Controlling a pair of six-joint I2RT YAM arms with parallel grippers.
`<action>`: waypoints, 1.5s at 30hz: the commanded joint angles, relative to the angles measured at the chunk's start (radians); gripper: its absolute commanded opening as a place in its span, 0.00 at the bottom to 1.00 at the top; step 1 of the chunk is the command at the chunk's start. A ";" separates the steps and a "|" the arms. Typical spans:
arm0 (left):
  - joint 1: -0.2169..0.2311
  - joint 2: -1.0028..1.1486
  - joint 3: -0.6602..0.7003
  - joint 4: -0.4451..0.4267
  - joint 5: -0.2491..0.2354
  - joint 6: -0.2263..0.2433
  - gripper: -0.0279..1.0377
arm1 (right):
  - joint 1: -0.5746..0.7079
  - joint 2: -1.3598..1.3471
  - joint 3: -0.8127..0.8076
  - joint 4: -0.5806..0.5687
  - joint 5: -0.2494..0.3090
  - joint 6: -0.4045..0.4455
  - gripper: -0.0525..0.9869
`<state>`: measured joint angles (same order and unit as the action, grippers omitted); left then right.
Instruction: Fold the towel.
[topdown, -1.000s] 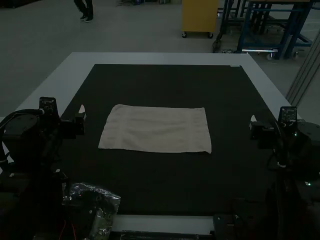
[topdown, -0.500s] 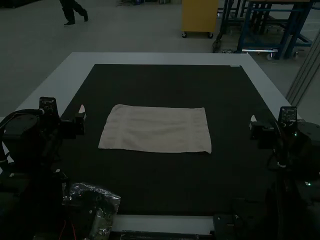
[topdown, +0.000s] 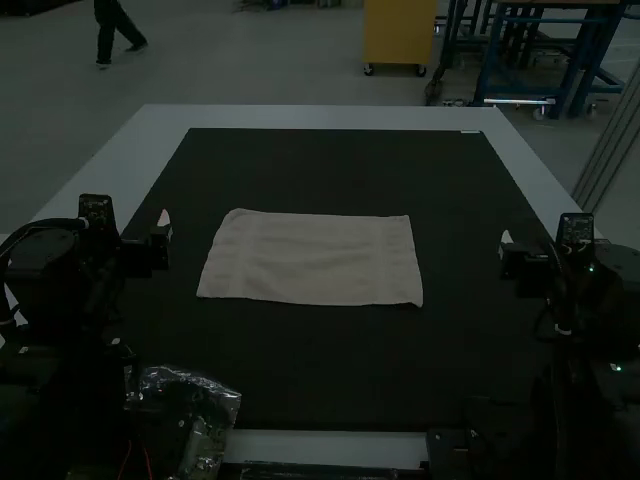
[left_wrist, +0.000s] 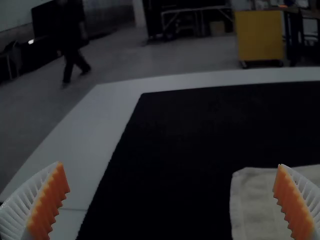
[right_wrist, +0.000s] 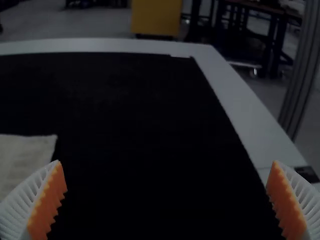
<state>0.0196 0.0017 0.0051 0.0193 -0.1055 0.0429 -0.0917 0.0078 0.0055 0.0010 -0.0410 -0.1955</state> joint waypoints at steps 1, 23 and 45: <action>-0.001 -0.002 -0.005 0.008 -0.008 -0.012 0.93 | 0.012 -0.008 -0.006 -0.010 -0.031 -0.007 0.94; 0.009 -0.002 0.029 0.289 0.047 0.189 0.92 | -0.011 -0.009 0.004 0.349 0.033 -0.303 0.93; 0.059 0.762 0.539 0.229 0.161 -0.158 0.92 | -0.031 0.686 0.620 0.189 0.023 0.133 0.93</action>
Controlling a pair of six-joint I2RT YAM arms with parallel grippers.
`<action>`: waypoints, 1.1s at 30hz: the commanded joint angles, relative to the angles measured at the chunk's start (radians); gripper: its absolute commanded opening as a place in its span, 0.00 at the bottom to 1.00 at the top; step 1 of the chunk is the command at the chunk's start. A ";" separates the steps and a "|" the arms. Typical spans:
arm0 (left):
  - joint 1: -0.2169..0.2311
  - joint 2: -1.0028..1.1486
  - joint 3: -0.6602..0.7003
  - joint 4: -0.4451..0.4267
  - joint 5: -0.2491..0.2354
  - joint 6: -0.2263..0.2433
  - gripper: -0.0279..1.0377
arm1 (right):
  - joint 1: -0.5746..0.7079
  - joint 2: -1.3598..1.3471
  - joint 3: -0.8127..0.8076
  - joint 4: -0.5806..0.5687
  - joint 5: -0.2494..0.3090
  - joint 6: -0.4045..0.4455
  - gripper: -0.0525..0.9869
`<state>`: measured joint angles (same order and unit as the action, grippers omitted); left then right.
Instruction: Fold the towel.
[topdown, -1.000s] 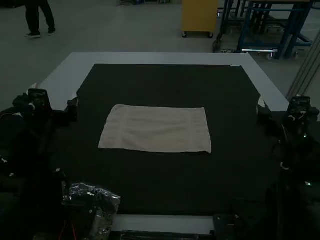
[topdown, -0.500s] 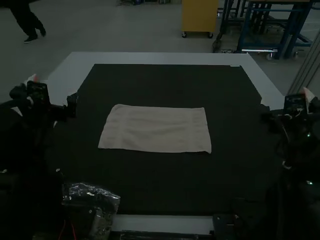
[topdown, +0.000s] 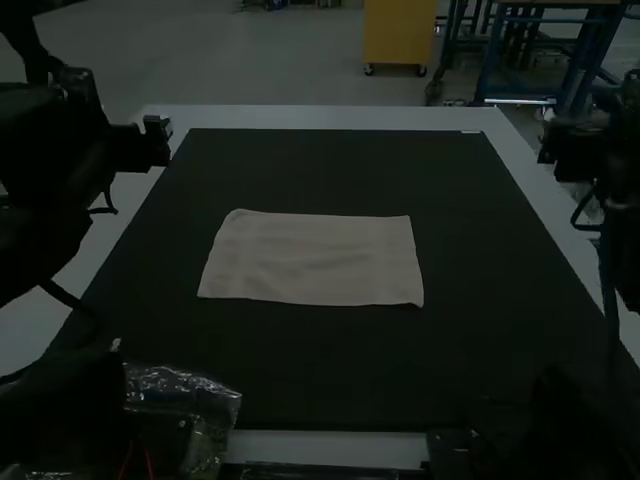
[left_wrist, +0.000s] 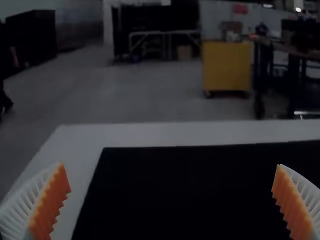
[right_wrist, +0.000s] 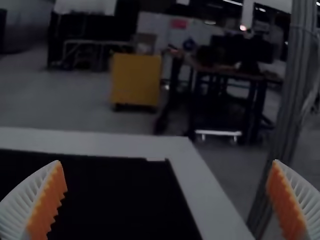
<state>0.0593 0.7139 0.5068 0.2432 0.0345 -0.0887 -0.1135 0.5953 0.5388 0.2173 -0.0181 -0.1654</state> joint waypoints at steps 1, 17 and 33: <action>0.024 0.059 0.047 0.013 0.021 -0.003 0.93 | -0.005 0.152 0.116 -0.064 -0.014 0.119 0.93; 0.028 0.289 -0.065 -0.197 0.239 0.142 0.93 | 0.008 0.609 0.121 -0.236 -0.144 0.176 0.93; 0.102 0.644 -0.019 -0.027 0.383 0.124 0.93 | 0.202 0.641 0.007 -0.070 -0.256 0.205 0.93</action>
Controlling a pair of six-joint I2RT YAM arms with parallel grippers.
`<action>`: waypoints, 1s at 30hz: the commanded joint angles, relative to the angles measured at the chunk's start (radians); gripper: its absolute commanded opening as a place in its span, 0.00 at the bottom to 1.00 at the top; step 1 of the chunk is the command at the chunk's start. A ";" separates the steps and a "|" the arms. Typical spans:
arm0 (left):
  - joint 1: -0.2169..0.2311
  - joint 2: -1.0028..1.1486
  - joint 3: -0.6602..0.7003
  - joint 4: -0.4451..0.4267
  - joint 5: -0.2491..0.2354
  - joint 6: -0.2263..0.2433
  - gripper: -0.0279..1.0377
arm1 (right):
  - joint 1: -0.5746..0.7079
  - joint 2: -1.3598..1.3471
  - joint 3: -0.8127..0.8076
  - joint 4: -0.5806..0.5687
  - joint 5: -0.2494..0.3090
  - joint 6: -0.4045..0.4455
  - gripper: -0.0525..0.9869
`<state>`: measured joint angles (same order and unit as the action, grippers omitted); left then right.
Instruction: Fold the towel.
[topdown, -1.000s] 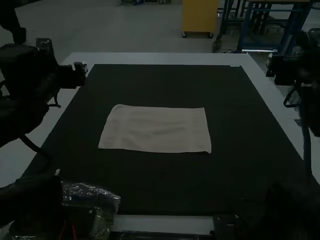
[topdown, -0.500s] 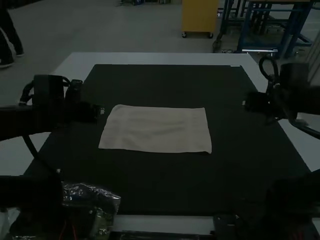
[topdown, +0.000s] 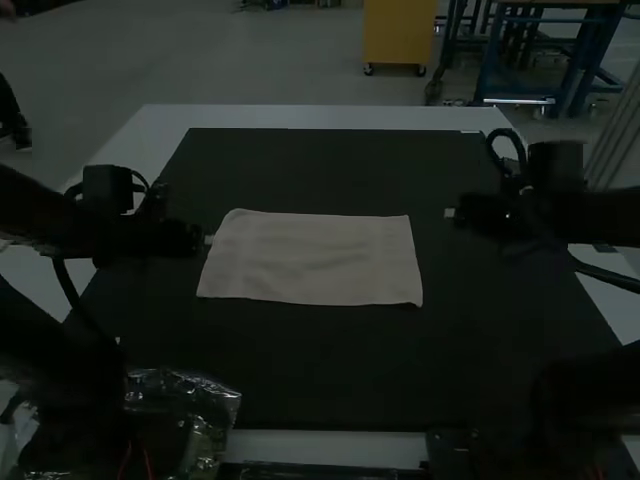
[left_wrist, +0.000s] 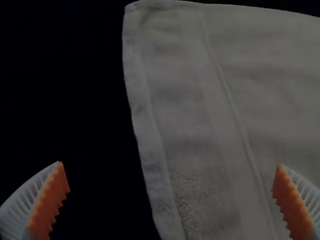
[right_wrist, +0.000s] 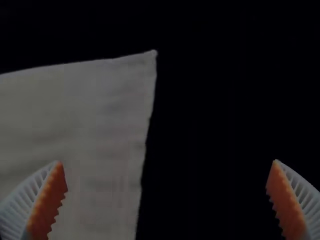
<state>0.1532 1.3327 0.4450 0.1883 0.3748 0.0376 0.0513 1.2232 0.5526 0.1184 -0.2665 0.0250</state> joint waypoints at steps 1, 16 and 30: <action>0.008 0.040 0.047 0.043 0.041 -0.002 0.93 | 0.053 0.019 -0.016 0.047 -0.004 0.015 0.93; 0.005 0.336 0.182 0.181 0.035 -0.004 0.93 | 0.144 0.271 0.000 0.250 0.042 0.029 0.93; -0.050 0.537 0.325 0.246 0.016 -0.002 0.92 | 0.140 0.504 0.079 0.386 0.032 0.023 0.93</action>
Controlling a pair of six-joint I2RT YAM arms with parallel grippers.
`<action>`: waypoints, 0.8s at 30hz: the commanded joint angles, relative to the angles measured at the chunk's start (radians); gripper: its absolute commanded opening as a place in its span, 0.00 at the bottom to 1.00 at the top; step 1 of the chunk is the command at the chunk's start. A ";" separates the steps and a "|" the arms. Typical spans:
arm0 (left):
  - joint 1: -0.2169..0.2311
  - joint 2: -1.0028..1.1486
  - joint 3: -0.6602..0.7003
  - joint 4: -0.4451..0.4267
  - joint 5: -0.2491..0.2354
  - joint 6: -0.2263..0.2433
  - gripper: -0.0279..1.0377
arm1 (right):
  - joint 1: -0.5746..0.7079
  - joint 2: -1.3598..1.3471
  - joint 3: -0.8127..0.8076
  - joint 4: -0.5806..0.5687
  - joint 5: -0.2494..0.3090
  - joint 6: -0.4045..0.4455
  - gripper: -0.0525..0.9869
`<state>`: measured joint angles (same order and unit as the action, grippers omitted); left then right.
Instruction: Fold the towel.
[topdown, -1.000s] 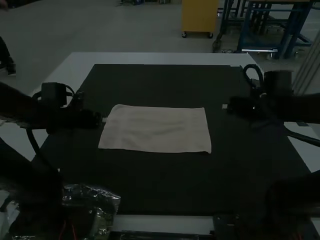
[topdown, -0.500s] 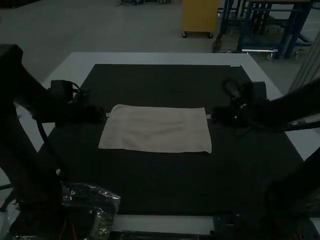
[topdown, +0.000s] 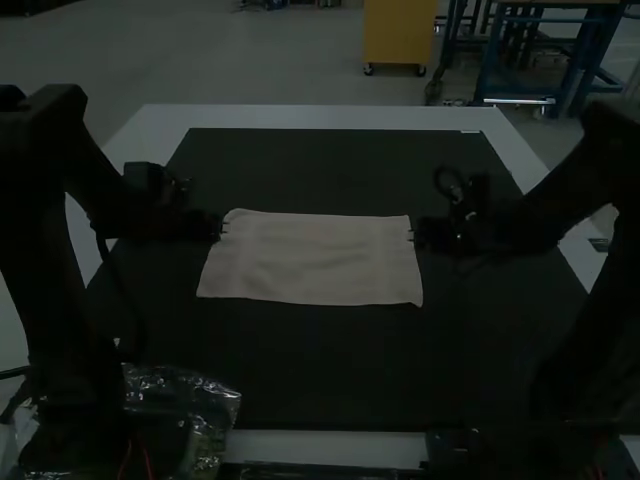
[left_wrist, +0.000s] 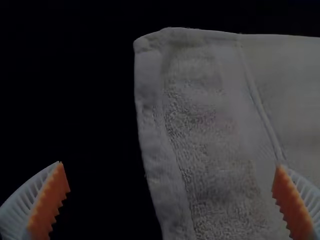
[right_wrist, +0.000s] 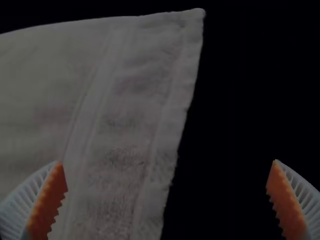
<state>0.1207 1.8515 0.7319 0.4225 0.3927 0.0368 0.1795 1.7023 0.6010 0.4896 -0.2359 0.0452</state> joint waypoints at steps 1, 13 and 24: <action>-0.024 0.029 0.049 0.012 -0.002 -0.002 0.92 | 0.014 0.040 0.039 0.021 0.001 0.002 0.93; -0.046 0.130 0.135 0.036 -0.034 0.000 0.92 | 0.012 0.198 0.149 0.058 -0.002 -0.022 0.93; -0.046 0.189 0.193 0.038 -0.045 0.000 0.92 | 0.023 0.312 0.263 0.056 -0.016 -0.022 0.93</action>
<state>0.0788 2.0331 0.8921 0.4507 0.3592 0.0372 0.1802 2.0026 0.8352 0.5415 -0.2379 0.0326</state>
